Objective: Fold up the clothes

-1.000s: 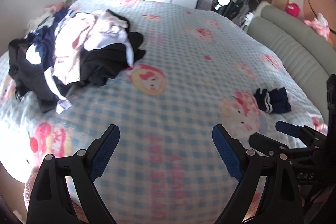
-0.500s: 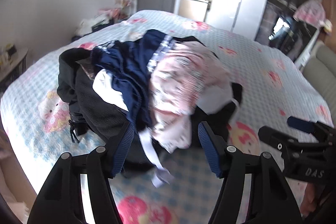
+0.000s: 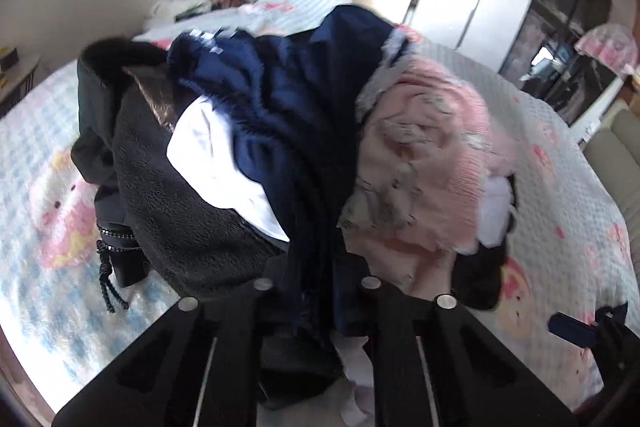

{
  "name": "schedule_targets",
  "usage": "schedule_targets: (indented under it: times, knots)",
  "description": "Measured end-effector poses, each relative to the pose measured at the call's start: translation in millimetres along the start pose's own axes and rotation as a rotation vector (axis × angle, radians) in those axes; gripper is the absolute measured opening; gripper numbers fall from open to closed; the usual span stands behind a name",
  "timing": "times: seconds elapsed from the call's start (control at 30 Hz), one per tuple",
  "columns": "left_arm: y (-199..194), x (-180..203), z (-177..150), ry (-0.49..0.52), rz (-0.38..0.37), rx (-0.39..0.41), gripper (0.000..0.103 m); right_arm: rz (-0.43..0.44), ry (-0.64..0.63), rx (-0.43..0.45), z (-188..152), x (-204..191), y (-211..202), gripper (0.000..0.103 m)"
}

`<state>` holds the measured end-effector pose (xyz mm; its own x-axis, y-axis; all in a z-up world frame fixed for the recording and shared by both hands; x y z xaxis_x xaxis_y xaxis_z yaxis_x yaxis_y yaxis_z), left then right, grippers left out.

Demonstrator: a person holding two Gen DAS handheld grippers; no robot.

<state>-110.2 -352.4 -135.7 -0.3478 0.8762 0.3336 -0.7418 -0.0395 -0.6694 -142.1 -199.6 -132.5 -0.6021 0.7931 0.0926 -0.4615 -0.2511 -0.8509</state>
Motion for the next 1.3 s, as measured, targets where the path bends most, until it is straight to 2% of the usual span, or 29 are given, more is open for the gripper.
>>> schedule_targets:
  times: [0.17, 0.33, 0.43, 0.53, 0.67, 0.7, 0.73, 0.8, 0.87, 0.9, 0.97, 1.07, 1.17, 1.2, 1.3]
  knots:
    - [-35.4, 54.6, -23.3, 0.059, -0.122, -0.004, 0.01, 0.05, 0.072, -0.001, -7.3, 14.3, -14.0, 0.091]
    - [-55.8, 122.4, -58.8, 0.129, -0.284, -0.071, 0.011, 0.042, 0.053, 0.058, -52.7, 34.3, -48.8, 0.093]
    - [-58.0, 171.7, -86.6, 0.207, -0.355, -0.133, 0.011, 0.065, 0.086, 0.012, -102.4, 54.3, -53.0, 0.094]
    - [-56.7, 223.8, -110.7, 0.255, -0.453, -0.204, 0.011, 0.1, 0.186, -0.03, -148.1, 87.9, -60.1, 0.094]
    - [-78.1, 314.5, -153.7, 0.386, -0.623, -0.256, 0.011, 0.136, 0.352, -0.002, -192.6, 145.4, -98.2, 0.094]
    - [-83.0, 333.1, -159.6, 0.401, -0.669, -0.267, 0.011, 0.114, 0.377, 0.009, -203.7, 159.8, -109.5, 0.095]
    - [-84.1, 339.3, -164.1, 0.401, -0.683, -0.274, 0.011, 0.08, 0.398, 0.022, -215.6, 174.9, -121.4, 0.096]
    - [-81.7, 331.4, -172.7, 0.386, -0.663, -0.286, 0.014, -0.01, 0.444, 0.03, -237.0, 204.7, -139.6, 0.099]
    - [-79.3, 323.5, -181.3, 0.37, -0.643, -0.298, 0.031, -0.05, 0.484, 0.027, -254.8, 224.0, -146.9, 0.099]
    - [-78.1, 319.5, -185.6, 0.363, -0.633, -0.304, 0.045, -0.069, 0.505, 0.013, -261.8, 232.3, -145.6, 0.099]
    - [-75.7, 311.6, -194.2, 0.347, -0.613, -0.315, 0.045, -0.105, 0.527, -0.007, -274.8, 242.1, -141.7, 0.099]
    - [-72.2, 299.8, -207.1, 0.324, -0.583, -0.332, 0.054, -0.115, 0.535, 0.003, -296.1, 243.0, -140.1, 0.099]
    - [-68.8, 287.9, -220.1, 0.3, -0.553, -0.349, 0.059, -0.084, 0.546, 0.004, -303.2, 234.7, -132.7, 0.099]
    - [-67.6, 284.0, -224.4, 0.293, -0.543, -0.355, 0.064, -0.087, 0.547, 0.006, -303.6, 233.2, -130.8, 0.099]
    - [-64.6, 266.7, -237.5, 0.284, -0.498, -0.376, 0.066, -0.127, 0.515, 0.023, -298.4, 228.5, -126.9, 0.099]
Point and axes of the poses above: each gripper's, at about its wrist camera, not at the fingertips, and y roughly the way its jaws point, x to its right, z to its top, the point moved 5 cm from there along y, roughly the way its jaws point, and after that the axes turned 7 degrees about -z, right-handed, at the moved point
